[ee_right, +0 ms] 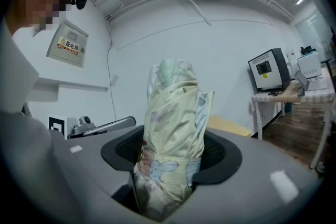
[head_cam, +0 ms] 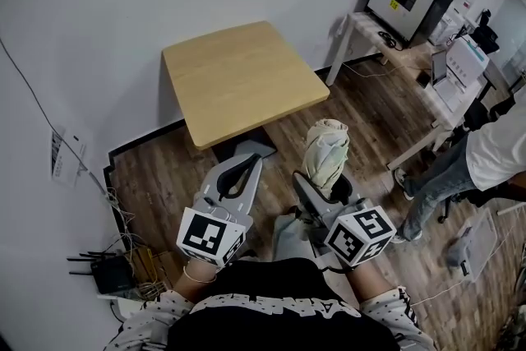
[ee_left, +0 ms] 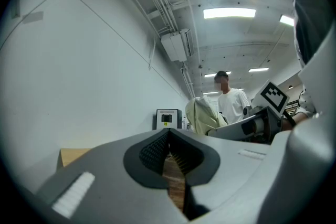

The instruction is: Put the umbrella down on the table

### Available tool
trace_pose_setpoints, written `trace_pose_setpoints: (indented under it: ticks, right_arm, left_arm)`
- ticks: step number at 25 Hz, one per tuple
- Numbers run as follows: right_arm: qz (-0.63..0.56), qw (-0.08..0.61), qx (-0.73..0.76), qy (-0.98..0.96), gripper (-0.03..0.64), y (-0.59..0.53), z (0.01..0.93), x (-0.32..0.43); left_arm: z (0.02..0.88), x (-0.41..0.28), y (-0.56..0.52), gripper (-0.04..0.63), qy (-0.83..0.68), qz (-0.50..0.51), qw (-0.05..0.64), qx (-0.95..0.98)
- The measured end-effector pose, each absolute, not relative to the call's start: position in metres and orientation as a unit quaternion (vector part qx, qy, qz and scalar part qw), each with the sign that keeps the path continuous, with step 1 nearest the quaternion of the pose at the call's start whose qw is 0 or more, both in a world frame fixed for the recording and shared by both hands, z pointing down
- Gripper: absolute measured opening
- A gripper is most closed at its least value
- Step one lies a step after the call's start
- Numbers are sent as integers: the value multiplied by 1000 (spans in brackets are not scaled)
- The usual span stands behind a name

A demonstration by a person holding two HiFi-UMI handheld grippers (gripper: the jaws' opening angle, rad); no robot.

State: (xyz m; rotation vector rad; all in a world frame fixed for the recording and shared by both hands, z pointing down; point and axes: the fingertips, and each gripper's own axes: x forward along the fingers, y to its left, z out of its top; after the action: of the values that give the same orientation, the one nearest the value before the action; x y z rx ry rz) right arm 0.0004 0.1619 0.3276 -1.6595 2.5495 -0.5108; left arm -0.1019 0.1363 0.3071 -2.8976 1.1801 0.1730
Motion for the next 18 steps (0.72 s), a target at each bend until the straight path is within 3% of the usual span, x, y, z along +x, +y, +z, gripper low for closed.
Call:
trace_pose_setpoints:
  ticks: [18]
  right_arm:
    - [-163, 36, -523, 836, 310, 70, 326, 46]
  left_arm:
    - [302, -55, 49, 3, 391, 47, 12, -919]
